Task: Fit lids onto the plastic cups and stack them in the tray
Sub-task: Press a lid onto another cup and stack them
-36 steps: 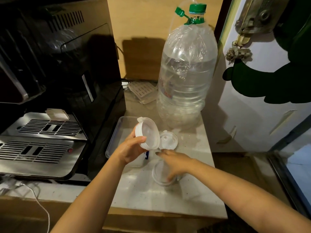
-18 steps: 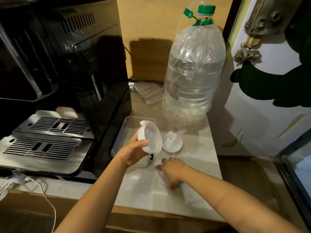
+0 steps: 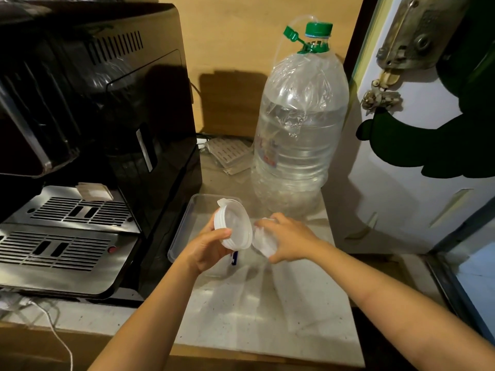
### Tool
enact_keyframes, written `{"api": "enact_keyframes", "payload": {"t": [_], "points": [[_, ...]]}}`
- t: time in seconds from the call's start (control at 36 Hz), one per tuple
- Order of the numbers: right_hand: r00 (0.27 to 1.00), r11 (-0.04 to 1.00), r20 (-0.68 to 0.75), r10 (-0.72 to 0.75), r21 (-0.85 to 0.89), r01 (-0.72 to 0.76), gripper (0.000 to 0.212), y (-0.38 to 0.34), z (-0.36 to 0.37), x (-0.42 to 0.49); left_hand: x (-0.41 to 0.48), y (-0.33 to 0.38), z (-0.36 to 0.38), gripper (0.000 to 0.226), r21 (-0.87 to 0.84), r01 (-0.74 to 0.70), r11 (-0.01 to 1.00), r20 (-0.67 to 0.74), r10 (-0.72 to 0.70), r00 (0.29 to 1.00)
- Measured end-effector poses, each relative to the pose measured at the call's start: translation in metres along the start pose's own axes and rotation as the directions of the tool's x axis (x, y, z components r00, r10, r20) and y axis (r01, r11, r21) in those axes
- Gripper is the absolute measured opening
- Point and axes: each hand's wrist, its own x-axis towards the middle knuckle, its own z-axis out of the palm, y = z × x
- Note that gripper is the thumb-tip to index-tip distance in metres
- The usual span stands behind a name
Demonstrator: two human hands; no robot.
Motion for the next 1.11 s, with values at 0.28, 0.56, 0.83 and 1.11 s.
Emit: {"api": "enact_keyframes", "payload": {"t": [0.28,0.56,0.83,1.11], "points": [[0.934,0.863,-0.347,0.085,0.495,0.106,0.077,-0.002,-0.071,-0.013,0.013,-0.002,0.005,0.075,-0.081,0.045,0.996,-0.028,-0.047,0.998],[0.873,0.384,-0.394,0.286,0.882,0.272,0.076,-0.023,-0.053,-0.004,0.031,-0.001,0.013,0.102,-0.158,-0.005,0.987,0.046,0.013,0.999],[0.898,0.195,-0.359,0.256,0.929,0.316,0.084,-0.032,-0.024,0.001,0.035,0.003,0.019,0.086,-0.282,-0.032,0.959,0.045,0.046,0.998],[0.962,0.300,-0.220,0.160,0.940,0.165,0.077,-0.030,-0.025,0.000,0.033,0.004,0.016,0.087,-0.264,-0.062,0.962,0.041,0.076,0.996]]}}
